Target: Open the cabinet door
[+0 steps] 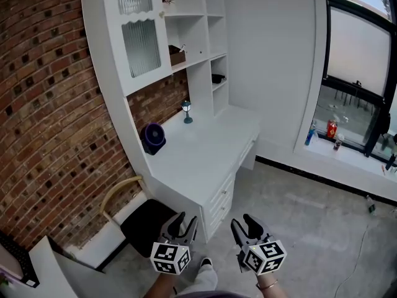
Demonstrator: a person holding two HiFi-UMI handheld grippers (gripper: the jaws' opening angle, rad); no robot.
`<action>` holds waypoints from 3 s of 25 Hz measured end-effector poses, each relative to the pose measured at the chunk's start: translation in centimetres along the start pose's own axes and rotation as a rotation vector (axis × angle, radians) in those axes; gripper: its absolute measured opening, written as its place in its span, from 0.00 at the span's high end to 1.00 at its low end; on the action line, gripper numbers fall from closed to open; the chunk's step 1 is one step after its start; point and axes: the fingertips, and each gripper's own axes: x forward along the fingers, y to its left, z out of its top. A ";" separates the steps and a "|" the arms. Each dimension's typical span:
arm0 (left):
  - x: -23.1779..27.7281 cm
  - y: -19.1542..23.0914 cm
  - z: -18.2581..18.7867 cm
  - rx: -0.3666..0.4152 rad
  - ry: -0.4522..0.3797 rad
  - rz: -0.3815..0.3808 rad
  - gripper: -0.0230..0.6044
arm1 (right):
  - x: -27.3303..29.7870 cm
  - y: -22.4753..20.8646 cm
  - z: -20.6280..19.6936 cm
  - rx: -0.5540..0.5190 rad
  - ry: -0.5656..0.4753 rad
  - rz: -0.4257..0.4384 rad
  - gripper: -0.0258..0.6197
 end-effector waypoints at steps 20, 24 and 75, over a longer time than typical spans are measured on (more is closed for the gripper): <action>20.0 17.2 10.1 0.121 -0.122 0.034 0.71 | 24.0 -6.7 9.5 -0.048 -0.088 0.034 0.68; 22.7 18.7 13.3 0.171 -0.157 0.043 0.71 | 27.5 -7.1 11.9 -0.060 -0.112 0.075 0.68; 39.9 27.7 56.5 0.987 -0.307 0.766 0.71 | 56.2 0.3 46.9 -0.232 -0.553 0.793 0.65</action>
